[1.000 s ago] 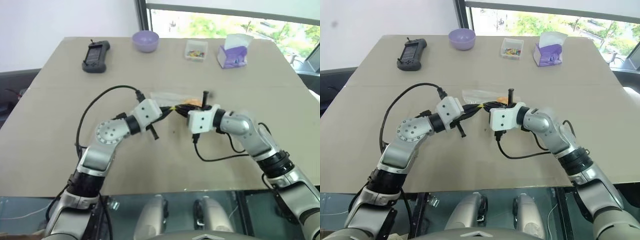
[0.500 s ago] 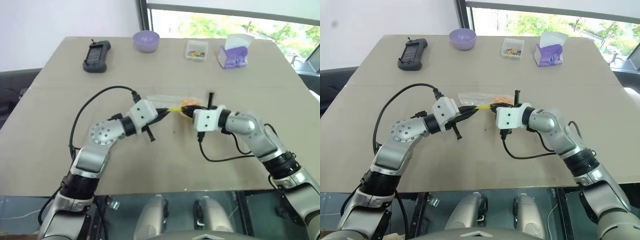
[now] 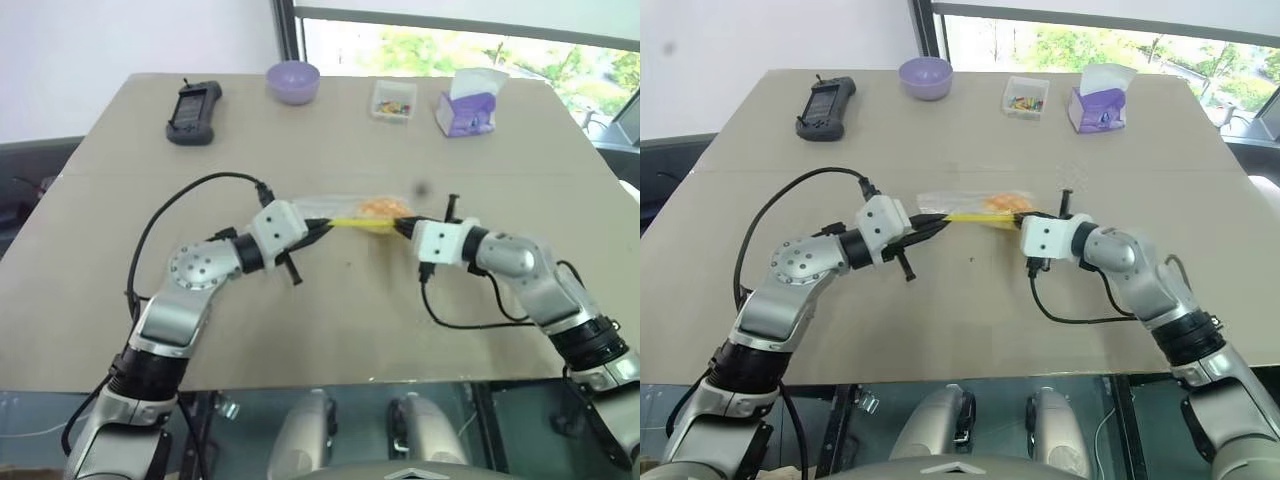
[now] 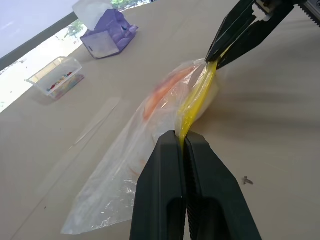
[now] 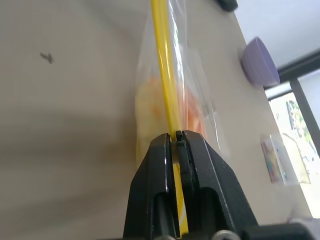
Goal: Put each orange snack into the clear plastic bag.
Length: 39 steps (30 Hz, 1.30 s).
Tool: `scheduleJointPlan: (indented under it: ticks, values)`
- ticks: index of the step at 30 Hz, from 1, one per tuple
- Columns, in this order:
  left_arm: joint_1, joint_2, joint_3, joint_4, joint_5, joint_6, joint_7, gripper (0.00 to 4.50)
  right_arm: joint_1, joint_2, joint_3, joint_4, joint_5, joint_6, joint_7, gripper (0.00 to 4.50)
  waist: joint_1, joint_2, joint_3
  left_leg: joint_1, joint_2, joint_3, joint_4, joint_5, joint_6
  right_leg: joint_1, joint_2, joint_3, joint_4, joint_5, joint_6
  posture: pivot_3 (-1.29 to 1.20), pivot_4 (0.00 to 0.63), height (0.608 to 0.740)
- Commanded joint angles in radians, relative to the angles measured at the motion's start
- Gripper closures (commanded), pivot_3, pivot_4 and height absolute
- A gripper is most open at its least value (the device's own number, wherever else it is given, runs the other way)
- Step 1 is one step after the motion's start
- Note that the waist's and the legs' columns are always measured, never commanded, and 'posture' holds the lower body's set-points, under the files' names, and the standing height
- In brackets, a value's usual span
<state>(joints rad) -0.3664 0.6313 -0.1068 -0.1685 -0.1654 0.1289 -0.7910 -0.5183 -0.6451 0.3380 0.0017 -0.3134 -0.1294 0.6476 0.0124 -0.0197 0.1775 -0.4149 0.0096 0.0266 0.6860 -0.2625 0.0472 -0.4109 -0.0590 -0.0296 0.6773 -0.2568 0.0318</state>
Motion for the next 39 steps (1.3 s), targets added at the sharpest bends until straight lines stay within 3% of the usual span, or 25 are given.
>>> scheduleJointPlan:
  ticks: [1, 19, 25, 34, 39]
  values:
    - [0.009, 0.018, 0.071, -0.041, -0.017, -0.010, 0.010, 4.50, 0.024, -0.044, -0.071, 0.032, -0.021, 0.037, -0.018, 4.44, 0.000, 0.000, 0.000, 0.000, 0.000, 0.000, 0.000, 0.000, 0.000, 0.000, 0.000, 0.000, 0.000, 0.000, 0.000, 0.00, 0.150, 0.740]
    - [0.013, 0.003, 0.074, -0.036, -0.020, 0.001, 0.021, 4.50, 0.046, -0.078, -0.105, 0.051, 0.016, 0.036, -0.016, 4.44, -0.001, 0.000, 0.000, 0.000, 0.000, 0.000, 0.000, 0.000, 0.000, 0.000, 0.000, 0.001, 0.000, 0.000, 0.000, 0.00, 0.150, 0.740]
    - [-0.093, -0.045, 0.096, -0.012, -0.077, 0.099, 0.058, 4.50, -0.072, -0.085, -0.173, 0.068, 0.102, 0.059, 0.016, 4.44, 0.001, 0.000, 0.000, 0.000, 0.000, 0.000, 0.000, 0.000, 0.000, 0.000, 0.000, 0.001, 0.000, 0.000, 0.000, 0.00, 0.150, 0.740]
    - [-0.429, -0.038, 0.146, 0.290, -0.158, 0.198, -0.011, 4.50, -0.403, -0.157, -0.181, 0.259, 0.172, -0.018, 0.183, 4.44, -0.005, 0.000, 0.000, 0.000, 0.000, 0.000, 0.000, 0.001, -0.001, 0.000, 0.002, 0.000, 0.000, 0.000, 0.000, 0.00, 0.150, 0.740]
    - [-0.563, -0.083, 0.054, 0.582, -0.017, 0.046, 0.035, 4.50, -0.508, -0.120, -0.124, 0.495, 0.087, -0.139, 0.119, 4.44, -0.006, 0.000, 0.000, -0.002, 0.000, 0.002, -0.002, 0.002, -0.003, 0.000, 0.002, 0.001, -0.007, 0.000, 0.000, 0.00, 0.150, 0.740]
